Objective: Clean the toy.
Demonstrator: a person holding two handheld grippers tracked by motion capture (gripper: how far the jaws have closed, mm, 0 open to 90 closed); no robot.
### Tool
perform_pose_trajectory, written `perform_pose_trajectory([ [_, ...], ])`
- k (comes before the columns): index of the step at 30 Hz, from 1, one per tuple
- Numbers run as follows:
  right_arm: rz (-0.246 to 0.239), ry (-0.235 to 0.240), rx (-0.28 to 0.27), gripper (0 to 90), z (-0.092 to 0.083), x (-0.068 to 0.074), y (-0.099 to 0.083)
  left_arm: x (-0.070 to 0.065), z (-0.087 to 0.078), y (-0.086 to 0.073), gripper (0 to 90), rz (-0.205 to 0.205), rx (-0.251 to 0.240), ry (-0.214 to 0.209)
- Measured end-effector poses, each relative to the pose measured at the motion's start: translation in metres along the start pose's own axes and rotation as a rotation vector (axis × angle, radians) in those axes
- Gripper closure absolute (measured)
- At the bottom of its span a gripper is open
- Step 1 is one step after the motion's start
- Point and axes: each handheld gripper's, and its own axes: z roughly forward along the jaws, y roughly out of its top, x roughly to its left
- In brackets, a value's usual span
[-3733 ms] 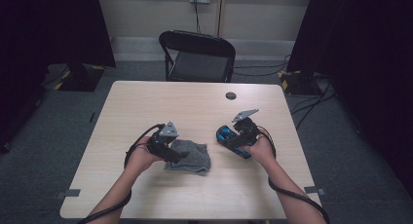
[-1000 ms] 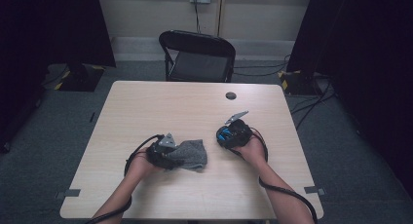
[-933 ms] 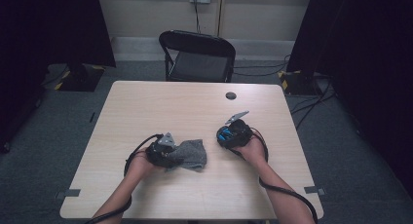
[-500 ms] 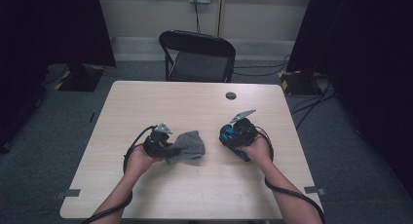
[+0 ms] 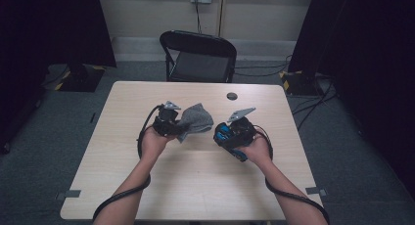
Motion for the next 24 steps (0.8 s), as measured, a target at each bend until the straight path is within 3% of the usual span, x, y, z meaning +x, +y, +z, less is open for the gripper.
perform_pose_trajectory([
  [2,-0.007,0.012,-0.009,25.7,-0.001,0.004,0.004,-0.001,0.007,0.003,70.0,-0.021,0.006,-0.001],
  [5,-0.013,0.012,-0.008,25.7,-0.001,0.009,0.010,-0.006,0.016,0.006,69.9,-0.038,0.004,-0.049],
  [11,0.002,-0.017,0.011,25.7,0.005,0.007,0.012,-0.027,0.024,0.003,70.4,0.045,0.038,-0.125],
  [18,0.005,-0.032,0.032,25.6,0.009,0.003,0.009,-0.036,0.014,-0.003,70.6,0.135,0.048,-0.182],
  [24,0.012,-0.044,0.038,25.6,0.011,0.002,0.010,-0.041,0.004,-0.008,70.7,0.175,0.032,-0.210],
])
